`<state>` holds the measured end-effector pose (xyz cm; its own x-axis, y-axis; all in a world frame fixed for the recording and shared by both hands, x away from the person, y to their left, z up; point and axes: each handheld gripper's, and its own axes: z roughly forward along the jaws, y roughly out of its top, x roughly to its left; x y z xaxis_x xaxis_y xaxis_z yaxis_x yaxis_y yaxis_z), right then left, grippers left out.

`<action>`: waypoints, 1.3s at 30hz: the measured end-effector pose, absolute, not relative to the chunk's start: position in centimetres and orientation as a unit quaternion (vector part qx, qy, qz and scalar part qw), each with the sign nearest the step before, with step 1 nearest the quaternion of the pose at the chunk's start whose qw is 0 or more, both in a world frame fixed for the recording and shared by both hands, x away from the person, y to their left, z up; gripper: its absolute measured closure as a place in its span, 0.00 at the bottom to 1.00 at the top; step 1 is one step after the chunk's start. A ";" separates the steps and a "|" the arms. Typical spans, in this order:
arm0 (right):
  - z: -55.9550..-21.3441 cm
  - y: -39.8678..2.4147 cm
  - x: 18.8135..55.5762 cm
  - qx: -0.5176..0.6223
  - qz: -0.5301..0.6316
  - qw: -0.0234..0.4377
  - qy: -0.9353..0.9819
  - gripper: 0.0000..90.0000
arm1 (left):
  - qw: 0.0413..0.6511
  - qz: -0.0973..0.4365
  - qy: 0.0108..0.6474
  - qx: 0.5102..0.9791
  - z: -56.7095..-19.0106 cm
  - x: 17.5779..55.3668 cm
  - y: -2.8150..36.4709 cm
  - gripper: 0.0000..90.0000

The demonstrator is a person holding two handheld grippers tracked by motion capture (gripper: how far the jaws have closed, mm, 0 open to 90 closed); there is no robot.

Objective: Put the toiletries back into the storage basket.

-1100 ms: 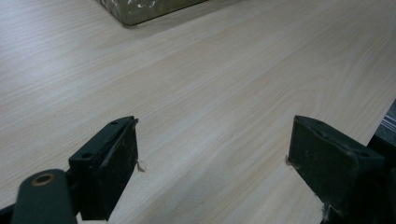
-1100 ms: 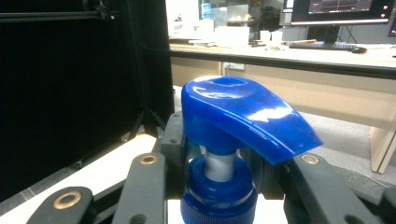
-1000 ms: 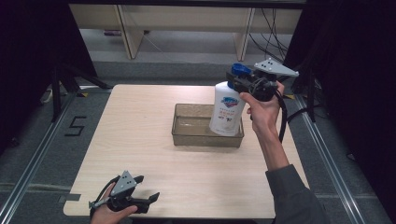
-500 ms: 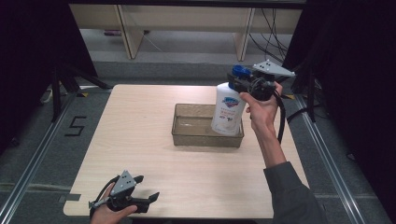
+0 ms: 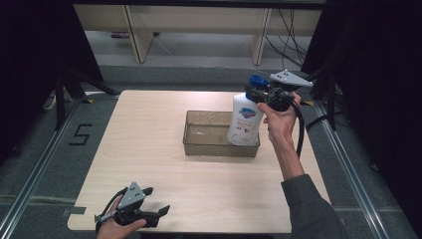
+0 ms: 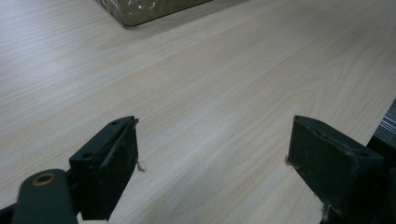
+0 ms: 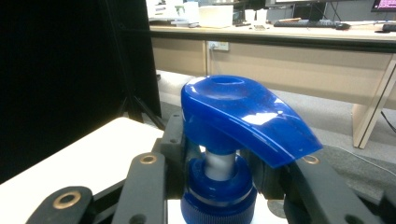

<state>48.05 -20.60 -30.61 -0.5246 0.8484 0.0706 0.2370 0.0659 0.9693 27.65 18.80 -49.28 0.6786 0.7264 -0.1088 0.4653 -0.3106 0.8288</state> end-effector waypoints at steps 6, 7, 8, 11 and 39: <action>-31.2 -20.9 48.1 0.400 0.552 0.278 0.677 0.69 | 0.453 0.143 0.375 0.796 -49.3 27.6 18.8 0.17; -31.2 -20.9 48.0 0.402 0.552 0.277 0.677 0.69 | 0.453 0.143 0.376 0.796 -49.3 27.6 18.8 0.17; -31.3 -21.0 48.0 0.400 0.551 0.278 0.678 0.69 | 0.453 0.143 0.376 0.796 -49.3 27.6 18.8 0.17; -31.5 -21.0 48.0 0.401 0.552 0.275 0.677 0.69 | 0.453 0.143 0.376 0.795 -49.2 27.6 18.8 0.17; -33.7 -20.8 48.1 0.400 0.541 0.266 0.690 0.68 | 0.460 0.141 0.369 0.795 -49.3 27.7 18.7 0.17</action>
